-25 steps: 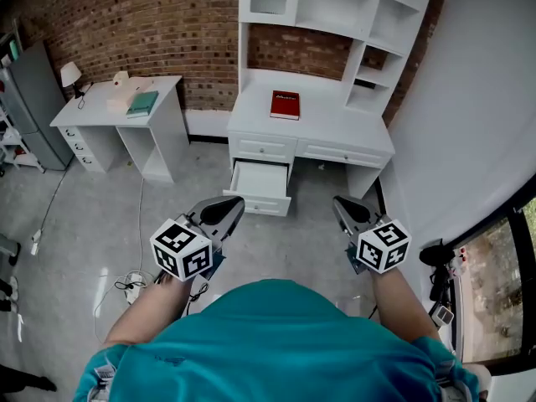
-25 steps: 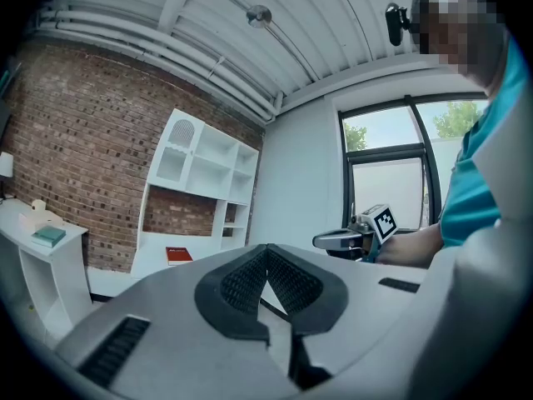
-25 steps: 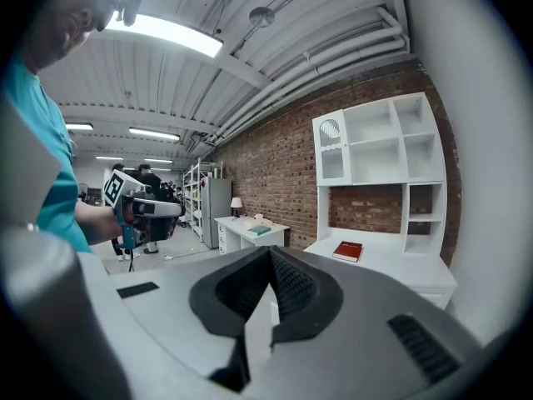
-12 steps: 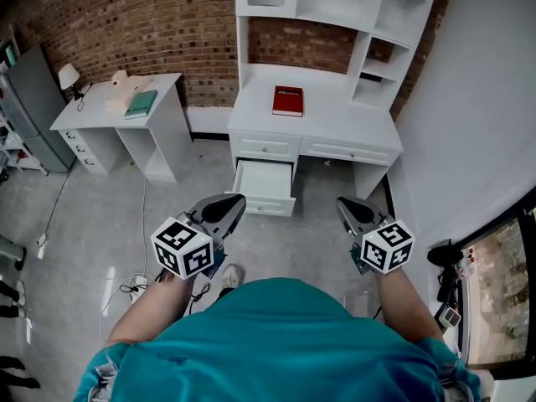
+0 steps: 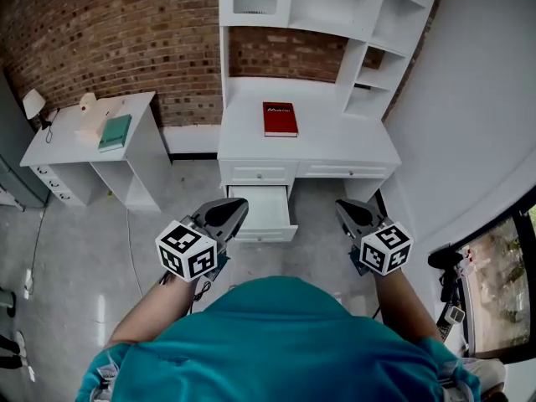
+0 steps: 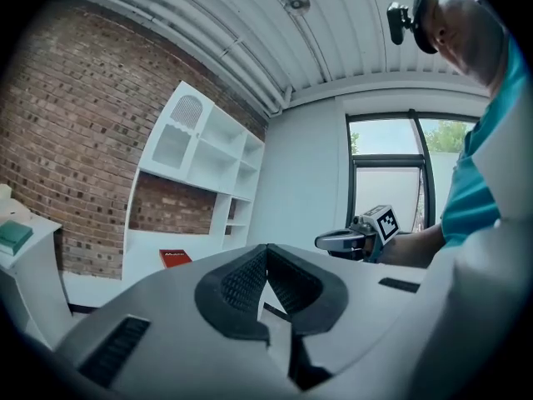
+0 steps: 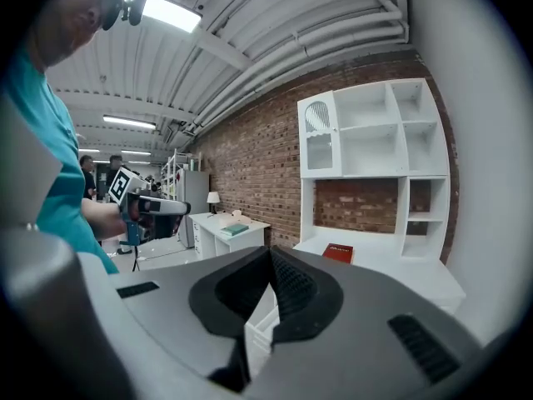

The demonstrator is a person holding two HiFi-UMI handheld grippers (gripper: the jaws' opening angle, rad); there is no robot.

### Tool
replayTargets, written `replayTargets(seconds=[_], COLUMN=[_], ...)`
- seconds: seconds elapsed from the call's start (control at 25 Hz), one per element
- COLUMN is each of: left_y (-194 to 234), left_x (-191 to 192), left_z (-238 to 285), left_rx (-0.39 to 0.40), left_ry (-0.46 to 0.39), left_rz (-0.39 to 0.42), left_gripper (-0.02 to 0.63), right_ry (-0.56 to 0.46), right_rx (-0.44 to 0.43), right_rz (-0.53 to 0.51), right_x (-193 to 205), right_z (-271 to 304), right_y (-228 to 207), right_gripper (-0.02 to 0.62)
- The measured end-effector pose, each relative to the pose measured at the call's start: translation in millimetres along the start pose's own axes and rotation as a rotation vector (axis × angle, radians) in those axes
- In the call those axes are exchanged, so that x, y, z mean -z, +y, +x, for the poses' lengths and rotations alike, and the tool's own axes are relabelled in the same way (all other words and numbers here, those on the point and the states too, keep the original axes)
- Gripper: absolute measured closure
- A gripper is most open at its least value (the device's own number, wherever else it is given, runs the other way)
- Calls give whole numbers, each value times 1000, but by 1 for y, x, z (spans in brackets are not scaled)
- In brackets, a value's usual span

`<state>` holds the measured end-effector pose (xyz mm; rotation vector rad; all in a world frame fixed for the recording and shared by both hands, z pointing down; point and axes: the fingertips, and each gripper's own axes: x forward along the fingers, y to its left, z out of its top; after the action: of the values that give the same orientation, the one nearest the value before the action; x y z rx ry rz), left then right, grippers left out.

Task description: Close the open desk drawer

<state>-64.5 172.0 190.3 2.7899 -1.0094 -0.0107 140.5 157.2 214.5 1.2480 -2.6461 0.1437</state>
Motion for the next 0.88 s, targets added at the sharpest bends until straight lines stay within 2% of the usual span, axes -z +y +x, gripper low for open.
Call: replayTargets(seconds=[0.16,0.36,0.56,0.88], left_y=[59,121,164,209], left_x=[-23,-40,-49,-47], left_z=[8,10,15,26], left_rx=[50,85,101,70], left_ry=[13,13,13,11], left_rz=[33,29,17,-19], left_gripper=[591,591,591,591], right_ry=[-18,-32,-1,27], right_rx=[31,55,63,57], right_rz=[-1,7,-2,1], right_x=[-26,-47,-53,-57], right_z=[59,119,158,195], right_y=[-3,-1,-4,-28], right_gripper=[574,574,574,574])
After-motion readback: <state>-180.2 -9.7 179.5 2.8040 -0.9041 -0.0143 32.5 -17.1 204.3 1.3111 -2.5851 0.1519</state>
